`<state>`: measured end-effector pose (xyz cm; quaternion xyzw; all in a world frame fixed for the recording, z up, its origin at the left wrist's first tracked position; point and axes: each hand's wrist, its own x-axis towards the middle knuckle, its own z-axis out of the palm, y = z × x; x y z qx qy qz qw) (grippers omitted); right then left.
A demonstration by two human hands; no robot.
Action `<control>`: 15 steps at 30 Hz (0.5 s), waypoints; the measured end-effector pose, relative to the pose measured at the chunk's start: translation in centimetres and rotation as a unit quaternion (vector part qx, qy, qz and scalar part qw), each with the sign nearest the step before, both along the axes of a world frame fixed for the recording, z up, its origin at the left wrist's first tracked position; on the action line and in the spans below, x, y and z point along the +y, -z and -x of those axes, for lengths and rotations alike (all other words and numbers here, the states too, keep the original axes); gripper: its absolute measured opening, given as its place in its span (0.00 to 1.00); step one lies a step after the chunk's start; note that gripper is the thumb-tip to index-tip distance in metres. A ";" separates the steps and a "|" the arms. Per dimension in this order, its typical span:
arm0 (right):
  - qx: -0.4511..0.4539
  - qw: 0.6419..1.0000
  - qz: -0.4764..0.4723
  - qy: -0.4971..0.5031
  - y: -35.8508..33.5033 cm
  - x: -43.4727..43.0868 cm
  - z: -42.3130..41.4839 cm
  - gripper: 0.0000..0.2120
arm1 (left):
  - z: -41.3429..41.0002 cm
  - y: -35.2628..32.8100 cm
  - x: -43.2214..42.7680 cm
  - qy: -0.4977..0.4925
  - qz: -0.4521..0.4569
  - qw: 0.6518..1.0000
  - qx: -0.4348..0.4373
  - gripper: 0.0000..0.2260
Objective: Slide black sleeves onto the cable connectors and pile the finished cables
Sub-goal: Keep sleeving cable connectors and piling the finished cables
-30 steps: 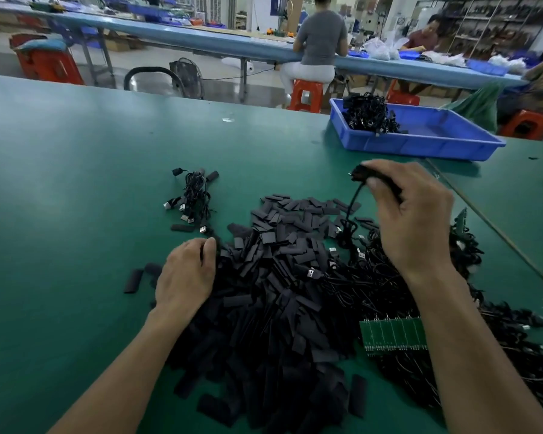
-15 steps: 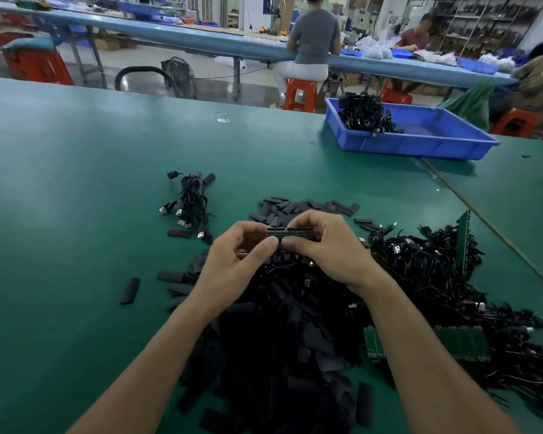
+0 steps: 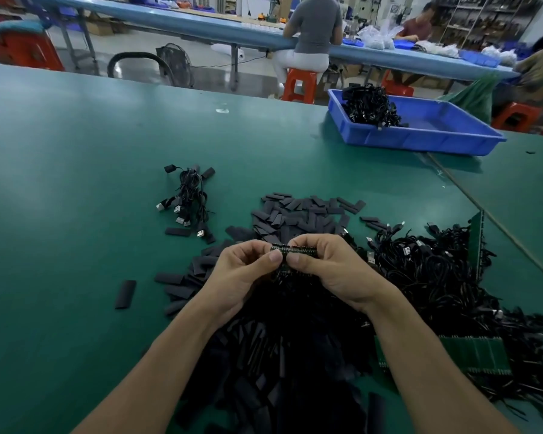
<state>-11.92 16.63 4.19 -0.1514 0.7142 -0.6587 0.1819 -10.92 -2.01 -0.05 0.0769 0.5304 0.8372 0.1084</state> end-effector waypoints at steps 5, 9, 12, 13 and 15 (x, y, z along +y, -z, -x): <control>-0.021 1.000 0.021 -0.004 0.2 -0.3 0.1 0.06 | -0.1 0.3 -0.1 0.000 -0.027 0.999 -0.024 0.04; 0.025 0.999 -0.012 0.026 0.5 -0.9 0.0 0.05 | 0.0 0.7 -0.2 -0.009 -0.041 0.999 -0.031 0.04; 0.037 0.999 -0.015 0.030 0.8 -0.9 -0.3 0.05 | 0.0 1.1 -0.2 -0.009 -0.061 0.998 -0.027 0.04; 0.029 0.999 -0.010 0.025 0.8 -0.8 -0.4 0.04 | -0.1 1.1 -0.2 -0.005 -0.063 0.998 -0.028 0.04; 0.014 1.000 0.005 0.014 0.9 -0.8 -0.5 0.01 | -0.2 1.0 -0.3 0.005 -0.059 0.998 -0.031 0.05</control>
